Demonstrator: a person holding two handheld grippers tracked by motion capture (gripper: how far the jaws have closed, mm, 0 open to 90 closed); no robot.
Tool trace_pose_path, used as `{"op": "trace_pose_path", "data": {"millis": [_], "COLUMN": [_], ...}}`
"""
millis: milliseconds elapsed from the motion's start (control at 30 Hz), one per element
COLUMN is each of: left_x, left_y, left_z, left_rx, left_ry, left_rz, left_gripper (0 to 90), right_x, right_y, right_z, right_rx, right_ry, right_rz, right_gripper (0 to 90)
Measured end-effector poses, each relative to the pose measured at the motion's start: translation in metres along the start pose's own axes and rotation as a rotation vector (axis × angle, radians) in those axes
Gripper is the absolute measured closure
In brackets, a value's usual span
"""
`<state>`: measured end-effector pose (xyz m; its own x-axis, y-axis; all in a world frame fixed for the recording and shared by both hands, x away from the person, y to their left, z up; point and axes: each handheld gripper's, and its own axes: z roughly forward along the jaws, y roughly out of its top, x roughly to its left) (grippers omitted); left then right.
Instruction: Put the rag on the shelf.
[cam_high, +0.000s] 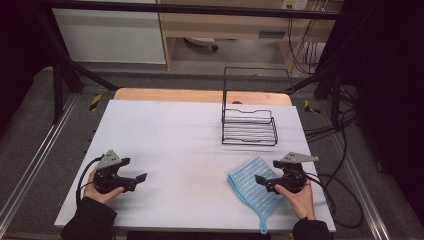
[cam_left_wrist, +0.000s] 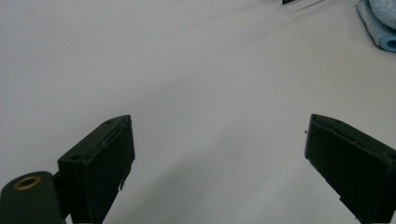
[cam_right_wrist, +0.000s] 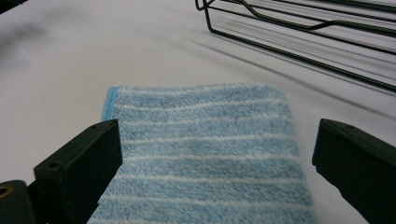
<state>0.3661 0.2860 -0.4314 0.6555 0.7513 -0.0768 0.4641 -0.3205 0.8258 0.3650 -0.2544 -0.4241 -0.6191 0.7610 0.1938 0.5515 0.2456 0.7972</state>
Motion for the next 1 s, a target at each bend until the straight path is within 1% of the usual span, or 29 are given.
{"op": "trace_pose_path", "data": {"millis": [133,167,200,233,267,300,367,400,500,533,567,600,633,700,733,767,800,867,900,933,967,1000], "left_x": [0.0,0.0,0.0,0.0,0.0,0.0,0.0,0.0,0.0,0.0,0.0,0.0,0.001,0.001,0.001,0.001,0.001,0.001,0.001,0.001,0.0,0.0], "left_y": [0.0,0.0,0.0,0.0,0.0,-0.001,-0.001,-0.001,-0.001,-0.001,-0.001,-0.001,-0.001,-0.001,-0.001,-0.001,-0.001,-0.001,-0.001,-0.001,-0.001,-0.001], "left_z": [0.0,0.001,0.001,0.001,0.001,0.001,0.001,0.001,0.001,0.001,0.001,0.001,0.001,0.001,0.001,0.001,0.001,0.001,0.001,0.002,0.002,0.002], "left_rx": [0.001,0.002,0.002,0.006,0.007,0.008,0.008,0.008,0.01,0.012,0.013,0.014,0.014,0.014,0.013,0.013,0.013,0.015,0.017,0.017,0.018,0.02], "left_ry": [0.001,0.002,0.003,0.002,0.002,0.003,0.004,0.004,0.005,0.005,0.006,0.008,0.008,0.009,0.009,0.01,0.01,0.011,0.011,0.011,0.01,0.01], "left_rz": [-0.004,-0.004,-0.004,-0.002,-0.003,-0.003,-0.002,-0.003,-0.003,-0.002,-0.001,-0.003,-0.002,-0.004,-0.003,-0.004,-0.004,-0.003,-0.001,0.0,0.001,0.001], "left_gripper": [8.4,8.5,8.5,8.5,8.5,8.5,8.5,8.6,8.8,8.8,8.9,8.9,8.9,8.9,8.9,9.0,9.1,9.3,9.3,9.4,9.5,9.5], "right_x": [0.005,0.009,0.009,0.014,0.014,0.019,0.021,0.025,0.033,0.033,0.039,0.039,0.041,0.047,0.049,0.054,0.057,0.062,0.062,0.065,0.069,0.072], "right_y": [0.001,0.002,0.002,0.003,0.003,0.004,0.004,0.005,0.006,0.006,0.006,0.006,0.007,0.008,0.008,0.009,0.009,0.009,0.009,0.009,0.009,0.009], "right_z": [0.003,0.006,0.006,0.009,0.009,0.012,0.014,0.018,0.024,0.024,0.028,0.028,0.03,0.032,0.034,0.037,0.038,0.041,0.041,0.043,0.046,0.048], "right_rx": [0.006,0.014,0.014,0.022,0.022,0.027,0.027,0.04,0.068,0.068,0.081,0.081,0.088,0.095,0.094,0.099,0.103,0.11,0.11,0.117,0.132,0.135], "right_ry": [0.006,0.007,0.007,0.011,0.011,0.015,0.018,0.023,0.013,0.013,0.006,0.006,0.002,0.007,0.009,0.022,0.029,0.031,0.031,0.033,0.038,0.039], "right_rz": [-0.004,-0.01,-0.01,-0.014,-0.014,-0.022,-0.028,-0.037,-0.046,-0.046,-0.057,-0.057,-0.071,-0.082,-0.088,-0.102,-0.11,-0.134,-0.134,-0.146,-0.163,-0.167], "right_gripper": [2.1,2.1,2.1,2.2,2.2,2.7,2.8,4.3,6.0,6.0,7.4,7.4,8.4,10.3,12.2,17.2,20.0,25.5,25.5,29.0,35.5,39.2]}}
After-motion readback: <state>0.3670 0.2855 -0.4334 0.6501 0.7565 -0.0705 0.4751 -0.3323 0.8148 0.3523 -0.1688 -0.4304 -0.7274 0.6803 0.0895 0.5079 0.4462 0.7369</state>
